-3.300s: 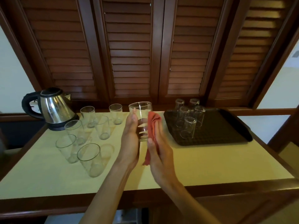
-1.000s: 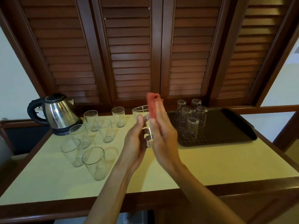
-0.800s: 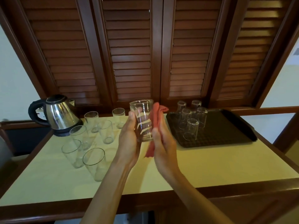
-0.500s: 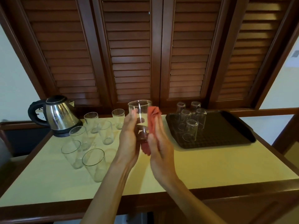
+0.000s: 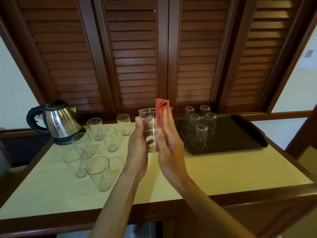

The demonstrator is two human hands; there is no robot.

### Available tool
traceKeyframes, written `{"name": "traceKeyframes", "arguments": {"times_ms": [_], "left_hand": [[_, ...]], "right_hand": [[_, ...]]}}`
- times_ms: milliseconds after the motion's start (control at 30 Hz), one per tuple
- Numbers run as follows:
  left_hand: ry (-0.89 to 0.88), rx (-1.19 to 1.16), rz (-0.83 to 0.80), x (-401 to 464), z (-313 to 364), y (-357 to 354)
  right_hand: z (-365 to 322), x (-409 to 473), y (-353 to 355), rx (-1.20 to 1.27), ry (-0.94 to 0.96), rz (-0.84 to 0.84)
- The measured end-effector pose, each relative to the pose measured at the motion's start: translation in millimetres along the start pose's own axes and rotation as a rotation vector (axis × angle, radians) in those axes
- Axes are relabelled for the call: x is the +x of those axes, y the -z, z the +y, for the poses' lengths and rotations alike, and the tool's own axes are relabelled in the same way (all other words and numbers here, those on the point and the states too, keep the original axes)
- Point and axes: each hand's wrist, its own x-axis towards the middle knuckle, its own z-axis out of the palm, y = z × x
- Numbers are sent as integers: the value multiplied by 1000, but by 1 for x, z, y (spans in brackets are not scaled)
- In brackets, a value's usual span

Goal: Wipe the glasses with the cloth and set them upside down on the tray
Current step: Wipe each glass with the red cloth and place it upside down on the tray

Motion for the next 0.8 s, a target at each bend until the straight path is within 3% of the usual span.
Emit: {"name": "traceKeyframes", "arguments": {"times_ms": [67,200,367,500,567,667,733,800], "left_hand": [[11,-3,34,5,1,2],[40,64,55,-1,-11,-4],[-41,60,54,4,6,-5],[-32,43,41,0,2,-4],[1,97,9,-5,-4,-7],[-10,89,25,2,-2,-6],[-45,50,79,8,1,-4],[-44,63,79,6,-1,-6]], "right_hand": [[11,-17,-4,-80,84,-34],[14,-1,4,130,-144,34],[16,-19,-4,-80,50,-34],[14,-10,2,188,-69,29],[6,9,6,94,-66,80],[7,-6,-1,-131,102,-3],[17,-19,-2,-48,85,-37],[24,-6,0,139,-55,25]]}}
